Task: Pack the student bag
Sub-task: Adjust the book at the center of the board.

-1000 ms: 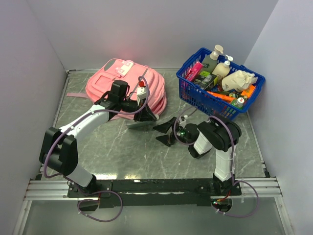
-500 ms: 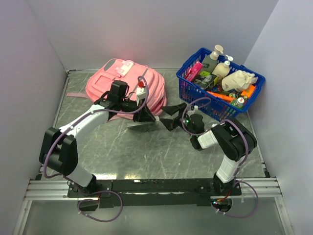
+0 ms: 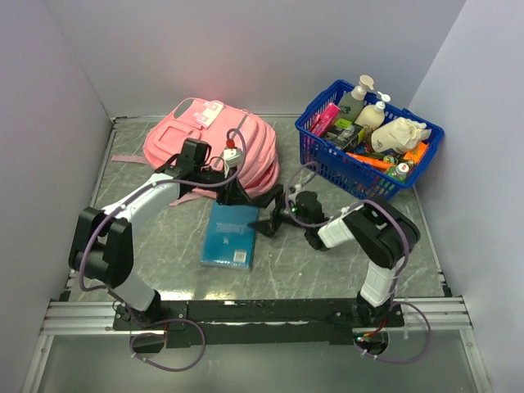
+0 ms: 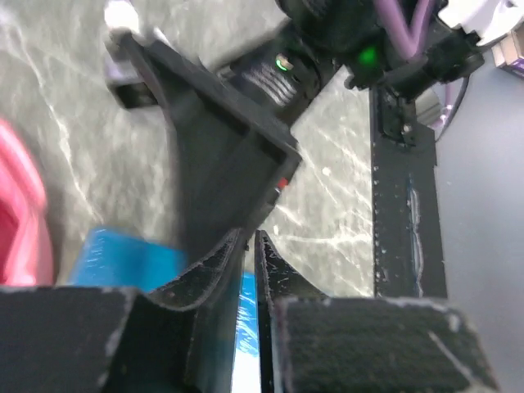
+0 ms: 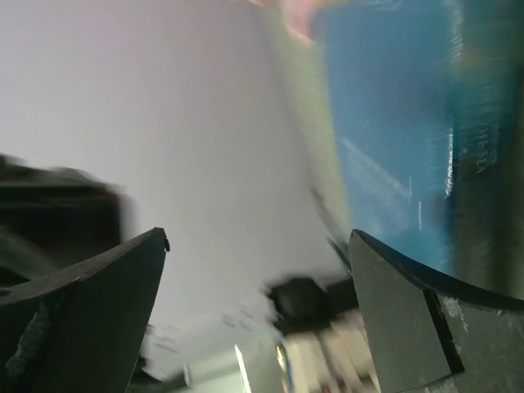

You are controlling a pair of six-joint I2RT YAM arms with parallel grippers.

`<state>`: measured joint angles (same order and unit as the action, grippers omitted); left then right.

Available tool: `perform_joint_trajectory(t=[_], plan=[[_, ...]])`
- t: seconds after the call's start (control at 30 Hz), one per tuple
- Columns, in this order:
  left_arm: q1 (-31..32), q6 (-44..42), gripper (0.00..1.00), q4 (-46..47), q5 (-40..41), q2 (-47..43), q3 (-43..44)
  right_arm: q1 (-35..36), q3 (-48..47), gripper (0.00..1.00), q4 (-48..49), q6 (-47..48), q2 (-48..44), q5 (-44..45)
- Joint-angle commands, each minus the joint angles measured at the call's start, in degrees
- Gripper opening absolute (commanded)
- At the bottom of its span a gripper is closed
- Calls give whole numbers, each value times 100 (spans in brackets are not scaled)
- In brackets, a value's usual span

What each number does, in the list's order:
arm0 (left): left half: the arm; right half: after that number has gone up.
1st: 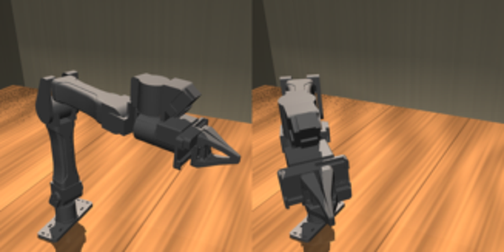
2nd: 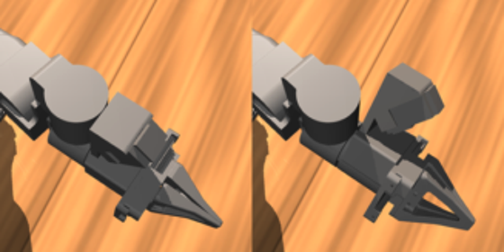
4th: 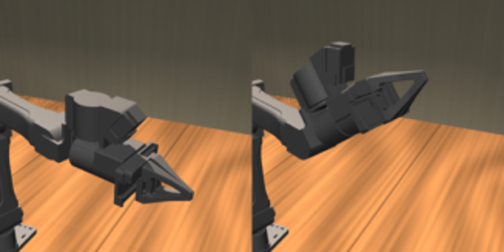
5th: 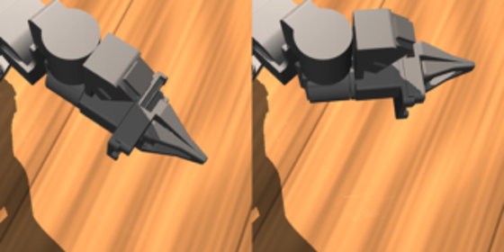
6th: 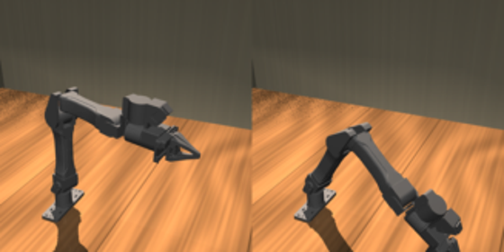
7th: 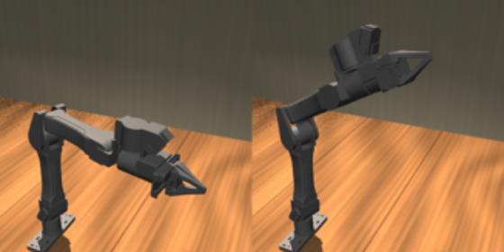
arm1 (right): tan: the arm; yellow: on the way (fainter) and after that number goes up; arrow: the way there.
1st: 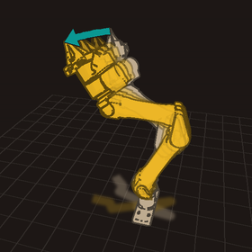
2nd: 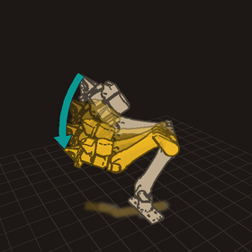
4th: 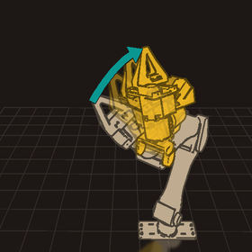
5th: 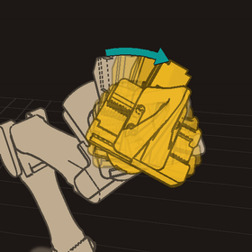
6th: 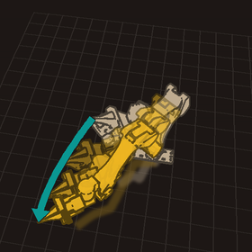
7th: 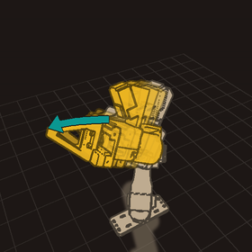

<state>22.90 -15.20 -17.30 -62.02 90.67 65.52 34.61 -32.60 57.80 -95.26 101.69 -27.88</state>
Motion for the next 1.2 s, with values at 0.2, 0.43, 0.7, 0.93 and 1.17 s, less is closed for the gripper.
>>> perform_joint_trajectory(t=[0.2, 0.43, 0.7, 0.93, 1.17], plan=[[-285, -544, 17, -490, 155, -120, -180, -51, -307, 100, -4229, 2520, -1308, 253], [-1505, -3004, 20, -3207, 182, 318, -144, 54, -212, 100, -4182, 3013, -994, 450], [-2254, -3534, 22, -2920, 147, 486, -1067, 300, -484, 100, -3082, 3163, -212, 608], [-2105, -3700, 22, -2972, 102, 1258, -839, 687, -835, 100, -4057, 3558, -387, 1460], [-2061, -4578, 23, -3490, -231, 2068, -488, 723, -1195, 100, -4322, 3787, 60, 2076]])
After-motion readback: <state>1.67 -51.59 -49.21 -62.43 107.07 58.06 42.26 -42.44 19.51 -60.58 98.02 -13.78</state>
